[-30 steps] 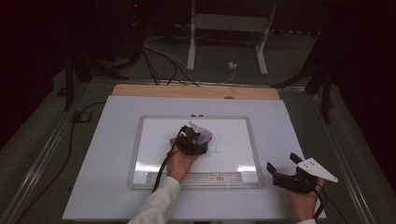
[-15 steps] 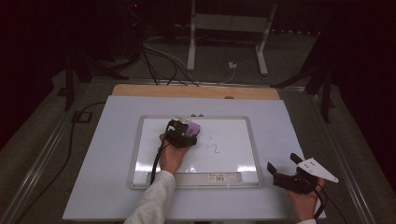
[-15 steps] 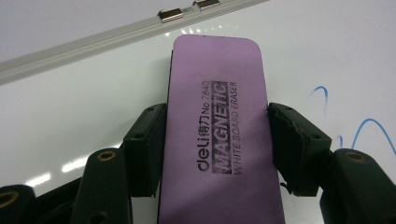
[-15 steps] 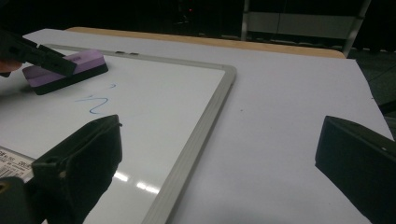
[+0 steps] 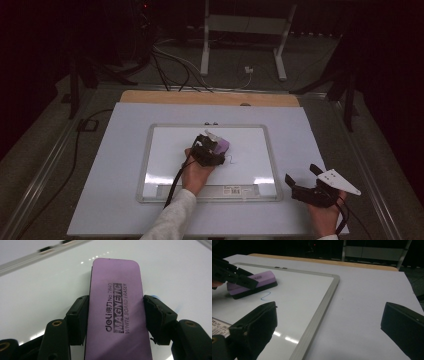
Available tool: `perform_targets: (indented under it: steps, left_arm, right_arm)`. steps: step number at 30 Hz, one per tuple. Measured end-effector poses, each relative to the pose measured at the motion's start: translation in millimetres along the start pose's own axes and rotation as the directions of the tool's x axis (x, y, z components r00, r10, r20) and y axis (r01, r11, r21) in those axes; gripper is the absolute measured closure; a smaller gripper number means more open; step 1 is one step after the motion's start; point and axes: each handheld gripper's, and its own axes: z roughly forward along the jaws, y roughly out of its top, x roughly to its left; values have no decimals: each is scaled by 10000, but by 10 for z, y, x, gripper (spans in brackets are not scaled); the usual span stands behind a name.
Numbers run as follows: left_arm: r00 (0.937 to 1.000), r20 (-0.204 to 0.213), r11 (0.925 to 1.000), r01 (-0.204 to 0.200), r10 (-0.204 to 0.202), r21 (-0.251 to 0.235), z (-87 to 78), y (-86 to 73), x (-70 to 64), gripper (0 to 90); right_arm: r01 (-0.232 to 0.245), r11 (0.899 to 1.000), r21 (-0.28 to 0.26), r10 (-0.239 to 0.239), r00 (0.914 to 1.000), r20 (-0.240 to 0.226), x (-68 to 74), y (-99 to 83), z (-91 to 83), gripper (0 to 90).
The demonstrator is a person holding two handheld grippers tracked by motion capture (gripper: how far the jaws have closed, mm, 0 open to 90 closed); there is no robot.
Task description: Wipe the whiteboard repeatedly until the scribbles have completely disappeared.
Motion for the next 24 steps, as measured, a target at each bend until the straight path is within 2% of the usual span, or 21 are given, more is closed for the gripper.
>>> perform_targets:
  steps: [3,5,9,12,14,19,24]
  left_arm:
    - [9999,-7,9999,-126,126,-6,8,10,13,417]
    - [9996,-272,9999,-122,121,-31,20,22,52,418]
    - [9975,-644,9996,299,-300,-20,48,55,182,417]
    - [9962,-695,9986,526,-527,-35,56,60,227,418]
    - [9954,-880,9993,375,-376,-17,53,64,190,418]
    - [9985,-455,9995,292,-289,75,50,65,110,418]
    - [9994,146,9994,-301,299,161,31,51,-84,417]
  right_arm:
    - [0,10000,-24,0,10000,1,0,1,-2,10]
    - [9,10000,-38,-9,10000,5,-1,2,-5,10]
    - [-40,10000,-51,40,10000,33,-9,2,-14,10]
    - [-70,10000,-55,71,10000,43,-15,1,-13,10]
    - [-58,10000,-42,58,10000,30,-14,1,-9,10]
    - [7,10000,1,-7,10000,-3,1,2,0,11]
    - [-7,10000,21,7,10000,-4,0,0,2,10]
